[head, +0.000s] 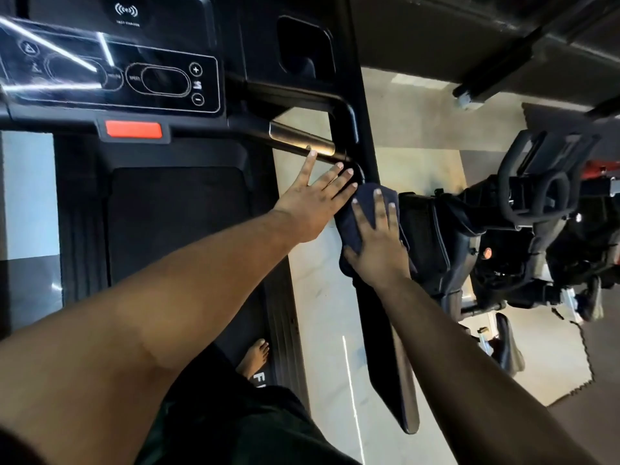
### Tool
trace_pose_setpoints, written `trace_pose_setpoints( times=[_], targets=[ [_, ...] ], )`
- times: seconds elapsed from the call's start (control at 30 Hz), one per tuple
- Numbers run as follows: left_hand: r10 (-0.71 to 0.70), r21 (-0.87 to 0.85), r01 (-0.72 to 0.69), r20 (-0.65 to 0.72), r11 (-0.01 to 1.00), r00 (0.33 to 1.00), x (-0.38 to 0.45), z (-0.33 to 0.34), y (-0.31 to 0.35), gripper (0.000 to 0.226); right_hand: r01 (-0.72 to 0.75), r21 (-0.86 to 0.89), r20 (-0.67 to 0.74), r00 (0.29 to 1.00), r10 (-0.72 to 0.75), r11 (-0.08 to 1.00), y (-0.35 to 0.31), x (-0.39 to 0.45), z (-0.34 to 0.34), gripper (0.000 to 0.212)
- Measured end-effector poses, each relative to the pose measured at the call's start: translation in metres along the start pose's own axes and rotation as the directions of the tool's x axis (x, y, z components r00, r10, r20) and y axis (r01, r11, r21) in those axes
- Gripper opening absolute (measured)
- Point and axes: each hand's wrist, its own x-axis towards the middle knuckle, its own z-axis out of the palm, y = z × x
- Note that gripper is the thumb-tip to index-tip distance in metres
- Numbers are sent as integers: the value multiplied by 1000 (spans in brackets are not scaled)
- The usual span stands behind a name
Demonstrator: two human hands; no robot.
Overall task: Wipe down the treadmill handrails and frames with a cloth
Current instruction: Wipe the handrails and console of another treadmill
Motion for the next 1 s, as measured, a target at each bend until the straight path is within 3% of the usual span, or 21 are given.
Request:
trace_pose_setpoints(
  times=[0.1,0.23,0.3,0.47,0.53,0.63,0.73,0.87,0.93,1.0],
  targets=[
    [-16,-76,18,29,997,999,1,-3,18,92,0,84,-32,999,3,996,12,-26,9,96],
    [0,-115,3,27,993,1000,4,-8,34,95,-24,81,26,999,22,996,32,-98,32,96],
    [-28,-125,33,39,992,999,2,-8,39,93,5,73,22,1000,-7,997,34,-94,32,93],
    [-91,-177,96,34,980,995,7,-6,40,89,3,-208,9,1000,-1,978,5,-27,17,90],
    [-98,-245,104,39,964,994,11,-5,33,90,15,-382,24,1000,-7,924,0,-38,19,90],
    [-51,-310,52,10,949,999,15,9,21,104,162,-586,180,981,-68,794,2,-73,28,80],
    [-9,-348,-15,-67,937,998,20,26,15,113,207,-640,225,971,-76,740,-4,-52,19,78],
    [51,-339,-84,-107,937,993,24,29,3,111,215,-810,257,966,0,545,-27,-11,22,72],
    [81,-330,-114,-112,937,990,24,28,-3,114,324,-827,352,936,-26,459,-27,-26,28,67],
    [92,-338,-124,-109,933,990,23,28,-2,113,423,-783,455,890,-43,456,-16,-68,37,64]
  ],
)
